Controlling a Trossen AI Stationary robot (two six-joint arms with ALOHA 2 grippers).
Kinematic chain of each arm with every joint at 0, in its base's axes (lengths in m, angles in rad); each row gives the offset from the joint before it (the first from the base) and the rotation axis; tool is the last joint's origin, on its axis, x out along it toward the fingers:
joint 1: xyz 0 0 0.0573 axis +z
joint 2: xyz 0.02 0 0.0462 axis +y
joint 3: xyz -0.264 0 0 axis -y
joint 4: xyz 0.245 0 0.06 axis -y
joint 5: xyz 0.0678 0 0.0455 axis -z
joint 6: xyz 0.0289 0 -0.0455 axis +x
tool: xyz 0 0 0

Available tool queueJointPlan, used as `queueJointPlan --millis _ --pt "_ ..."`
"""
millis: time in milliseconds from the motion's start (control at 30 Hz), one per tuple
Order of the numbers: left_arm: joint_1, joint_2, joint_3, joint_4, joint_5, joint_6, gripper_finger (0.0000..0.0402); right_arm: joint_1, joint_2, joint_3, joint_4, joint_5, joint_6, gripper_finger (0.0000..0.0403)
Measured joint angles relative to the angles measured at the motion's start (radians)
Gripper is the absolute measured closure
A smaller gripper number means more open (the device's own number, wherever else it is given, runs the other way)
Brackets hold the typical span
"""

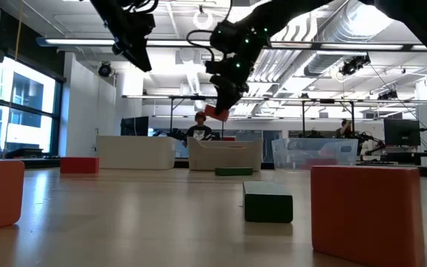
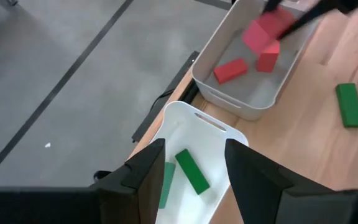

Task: Sort & place blocks by color
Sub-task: Put the orange wooden block into the gray bin

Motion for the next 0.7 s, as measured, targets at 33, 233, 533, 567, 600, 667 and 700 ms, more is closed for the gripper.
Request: queueJointPlan --millis 33,233,533,567,600,667,700 --pt "0.002 0.000 0.000 0.001 0.000 0.003 0.0245 -0.013 0.000 -0.006 0.007 0.004 0.012 0.0298" --pt "0.008 0.001 0.000 0.017 0.000 0.018 0.0245 -0.086 0.000 -0.067 0.020 0.007 0.086 0.0298" --pt "0.008 0.029 0.000 0.026 0.004 0.017 0.0245 -0.109 0.002 -0.163 0.060 -0.032 0.160 0.0298" --pt "0.008 0.034 0.000 0.025 0.004 0.017 0.0245 -0.107 0.002 -0.172 0.059 -0.031 0.167 0.0298" --pt "0.008 0.038 0.000 0.025 0.004 0.017 0.0245 -0.105 0.002 -0.179 0.059 -0.031 0.176 0.0298" --pt "0.008 0.044 0.000 0.025 0.004 0.017 0.0245 -0.103 0.002 -0.195 0.055 -0.030 0.196 0.0298" --pt "0.008 0.047 0.000 0.025 0.004 0.016 0.0245 -0.103 0.002 -0.202 0.052 -0.026 0.204 0.0298"
